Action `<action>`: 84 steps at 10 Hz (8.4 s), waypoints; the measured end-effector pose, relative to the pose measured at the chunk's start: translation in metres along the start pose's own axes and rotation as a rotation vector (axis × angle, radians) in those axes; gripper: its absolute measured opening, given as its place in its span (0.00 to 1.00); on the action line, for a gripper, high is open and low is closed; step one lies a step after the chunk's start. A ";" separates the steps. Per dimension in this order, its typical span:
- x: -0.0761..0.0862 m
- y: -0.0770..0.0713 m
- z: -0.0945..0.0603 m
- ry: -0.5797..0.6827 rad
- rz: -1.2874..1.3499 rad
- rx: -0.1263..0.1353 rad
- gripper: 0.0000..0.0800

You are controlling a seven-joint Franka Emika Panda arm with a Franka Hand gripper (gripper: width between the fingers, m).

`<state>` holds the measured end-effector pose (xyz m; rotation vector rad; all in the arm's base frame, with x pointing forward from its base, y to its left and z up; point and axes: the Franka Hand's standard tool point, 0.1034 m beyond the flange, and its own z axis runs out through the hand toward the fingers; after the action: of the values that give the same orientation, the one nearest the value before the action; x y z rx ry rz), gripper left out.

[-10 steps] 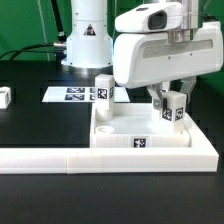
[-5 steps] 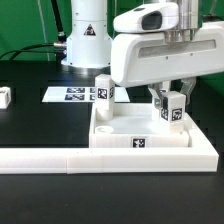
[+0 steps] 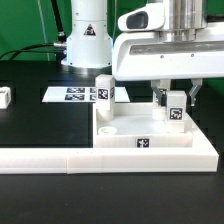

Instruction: Assemble square table

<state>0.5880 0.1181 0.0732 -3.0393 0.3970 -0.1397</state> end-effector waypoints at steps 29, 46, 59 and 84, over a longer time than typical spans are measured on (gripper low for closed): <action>0.001 0.157 -0.033 -0.135 -0.203 -0.055 0.81; -0.021 0.328 -0.030 -0.173 -0.231 -0.108 0.81; -0.100 0.375 -0.009 -0.229 -0.155 -0.120 0.81; -0.157 0.392 0.023 -0.993 -0.175 -0.106 0.36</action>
Offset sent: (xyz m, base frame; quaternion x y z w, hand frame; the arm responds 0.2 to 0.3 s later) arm 0.0022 0.0046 -0.0039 0.0093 0.0101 0.2643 0.9644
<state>0.3406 -0.2176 0.0043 -2.7581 0.0467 1.3315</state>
